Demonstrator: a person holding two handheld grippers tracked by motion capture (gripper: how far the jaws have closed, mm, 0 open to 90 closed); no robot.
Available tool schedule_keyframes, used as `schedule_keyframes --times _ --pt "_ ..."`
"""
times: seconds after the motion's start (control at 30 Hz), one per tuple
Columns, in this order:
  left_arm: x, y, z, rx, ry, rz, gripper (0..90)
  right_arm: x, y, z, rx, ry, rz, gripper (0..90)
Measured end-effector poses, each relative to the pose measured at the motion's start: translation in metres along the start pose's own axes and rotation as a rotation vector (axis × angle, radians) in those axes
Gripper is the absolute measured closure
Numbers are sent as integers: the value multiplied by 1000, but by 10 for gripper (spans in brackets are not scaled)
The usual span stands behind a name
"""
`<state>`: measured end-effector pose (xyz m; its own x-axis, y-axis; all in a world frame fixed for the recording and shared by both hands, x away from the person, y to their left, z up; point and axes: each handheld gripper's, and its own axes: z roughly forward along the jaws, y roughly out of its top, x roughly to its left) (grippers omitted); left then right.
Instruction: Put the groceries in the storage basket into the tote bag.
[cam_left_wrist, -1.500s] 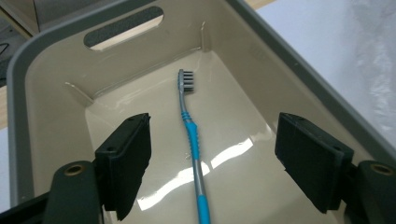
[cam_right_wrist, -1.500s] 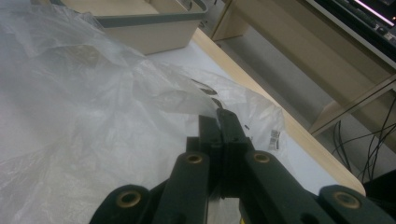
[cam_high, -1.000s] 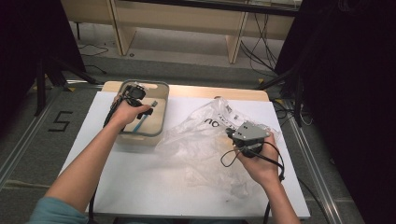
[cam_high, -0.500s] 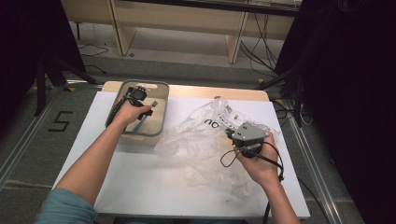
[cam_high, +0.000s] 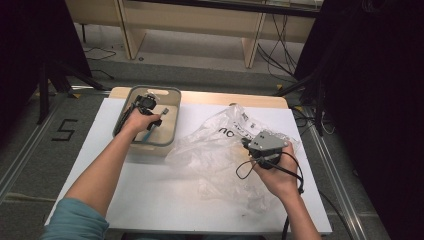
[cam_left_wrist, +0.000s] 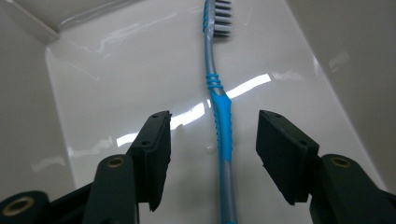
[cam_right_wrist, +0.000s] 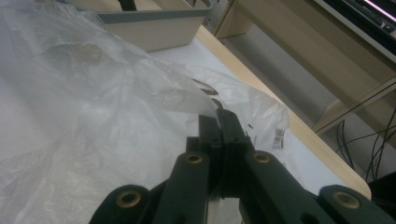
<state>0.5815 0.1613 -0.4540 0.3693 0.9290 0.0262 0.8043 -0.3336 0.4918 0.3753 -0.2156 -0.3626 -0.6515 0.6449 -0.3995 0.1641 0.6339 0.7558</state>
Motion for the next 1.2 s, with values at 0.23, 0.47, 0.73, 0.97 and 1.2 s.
schedule_keyframes --times 0.23,0.47,0.73,0.97,1.2 --pt "-2 -1 5 18 -22 1 489 0 -1 0 2 0 1 900" --pt "-3 -1 6 29 -33 7 533 0 -1 0 3 0 3 900" --pt "-2 -1 8 38 -41 2 597 -1 -1 0 3 2 5 900" --pt "-2 -1 8 40 -42 1 660 0 -1 1 6 3 6 900" --pt "-1 -1 7 42 -39 -9 695 0 -1 1 4 3 4 900"
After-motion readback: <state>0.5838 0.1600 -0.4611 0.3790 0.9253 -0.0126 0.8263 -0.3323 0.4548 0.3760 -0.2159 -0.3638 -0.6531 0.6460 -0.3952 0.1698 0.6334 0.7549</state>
